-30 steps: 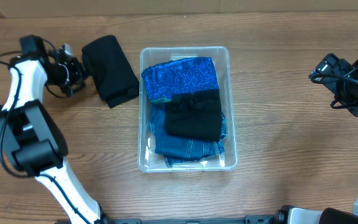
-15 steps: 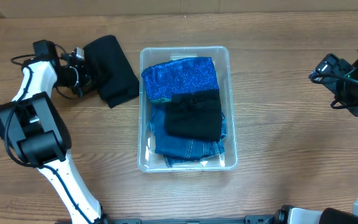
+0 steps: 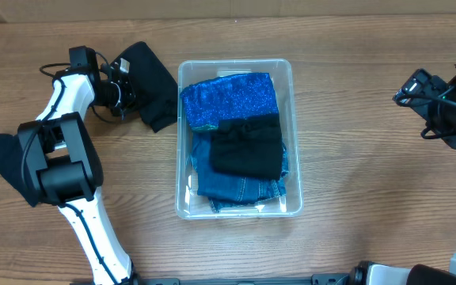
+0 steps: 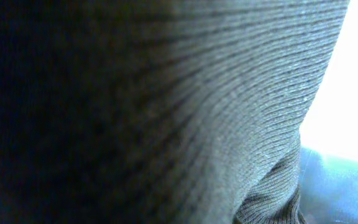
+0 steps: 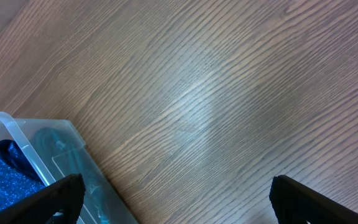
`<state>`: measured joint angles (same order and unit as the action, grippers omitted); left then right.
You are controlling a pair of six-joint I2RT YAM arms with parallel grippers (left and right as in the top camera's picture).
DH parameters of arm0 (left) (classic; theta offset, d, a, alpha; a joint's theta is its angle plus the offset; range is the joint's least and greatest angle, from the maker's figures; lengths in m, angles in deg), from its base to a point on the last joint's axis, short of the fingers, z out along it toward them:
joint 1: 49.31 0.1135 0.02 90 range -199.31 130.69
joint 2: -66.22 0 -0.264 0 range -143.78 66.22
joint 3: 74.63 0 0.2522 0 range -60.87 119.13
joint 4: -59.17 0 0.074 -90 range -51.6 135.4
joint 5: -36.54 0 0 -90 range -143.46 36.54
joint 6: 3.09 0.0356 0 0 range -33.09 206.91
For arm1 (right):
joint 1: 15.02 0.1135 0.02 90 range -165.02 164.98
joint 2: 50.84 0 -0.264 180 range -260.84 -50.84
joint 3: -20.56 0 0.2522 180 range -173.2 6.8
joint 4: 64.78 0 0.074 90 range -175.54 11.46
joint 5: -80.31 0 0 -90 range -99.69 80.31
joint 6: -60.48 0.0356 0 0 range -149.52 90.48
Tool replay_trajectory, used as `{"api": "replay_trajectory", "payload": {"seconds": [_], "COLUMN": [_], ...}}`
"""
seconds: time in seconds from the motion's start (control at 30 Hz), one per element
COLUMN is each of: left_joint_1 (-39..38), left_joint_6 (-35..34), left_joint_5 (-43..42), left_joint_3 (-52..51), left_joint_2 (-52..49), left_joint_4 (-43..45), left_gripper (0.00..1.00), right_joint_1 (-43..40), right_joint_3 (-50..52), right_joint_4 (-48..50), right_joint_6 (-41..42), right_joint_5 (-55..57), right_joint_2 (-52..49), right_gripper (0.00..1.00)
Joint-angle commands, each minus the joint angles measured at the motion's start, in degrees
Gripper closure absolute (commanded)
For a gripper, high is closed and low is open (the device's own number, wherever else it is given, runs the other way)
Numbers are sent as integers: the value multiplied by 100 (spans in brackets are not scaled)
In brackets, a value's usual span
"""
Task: Pack container
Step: 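Grasp the black folded cloth on the table with the left gripper, then carry the black cloth into the container with the left gripper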
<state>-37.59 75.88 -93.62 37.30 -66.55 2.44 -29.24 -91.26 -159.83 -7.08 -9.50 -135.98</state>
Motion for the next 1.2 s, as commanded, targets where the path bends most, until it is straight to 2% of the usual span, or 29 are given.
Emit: {"api": "replay_trajectory", "payload": {"seconds": [0.0, 0.13, 0.27, 0.37, 0.6, 0.73, 0.83, 0.97, 1.03, 1.17], "left_joint_1": [-11, 33, 37, 37, -35, -247, -529, -1143, -1434, -2210], "left_joint_6": [-37, -31, 74, 107, 909, 2245, 4205, 7114, 7622, 7709], "left_joint_5": [-348, -472, -319, 44, -83, -382, -776, -682, -680, -614], "left_joint_3": [-50, -50, -50, -50, -50, -50, -50, -61, -109, -177], "left_joint_2": [-173, 105, 813, 1722, 3650, 4306, 4588, 4583, 4551, 4382], "left_joint_4": [-162, -262, -286, -286, -752, -1582, -2614, -4205, -4328, -4113], "left_gripper": [96, 96, 96, 96, 96, 96, 96, 96, 96, 96], "right_joint_1": [-15, -15, -15, -15, -15, -15, -15, -15, -15, -15], "right_joint_3": [-15, -15, -15, -15, -15, -15, -15, -15, -15, -15], "right_joint_4": [-9, -11, -11, -15, -17, -44, -76, -118, -116, -125], "right_joint_6": [-35, -35, -35, -33, -33, -31, -31, -31, -31, -31], "right_joint_5": [-28, -28, -28, -28, -28, -28, -31, -31, -33, -33], "right_joint_2": [15, 15, 15, 15, 15, 15, 15, 15, 15, 15], "right_gripper": [0, 0, 0, 0, 0, 0, 0, 0, 0, 0]}}
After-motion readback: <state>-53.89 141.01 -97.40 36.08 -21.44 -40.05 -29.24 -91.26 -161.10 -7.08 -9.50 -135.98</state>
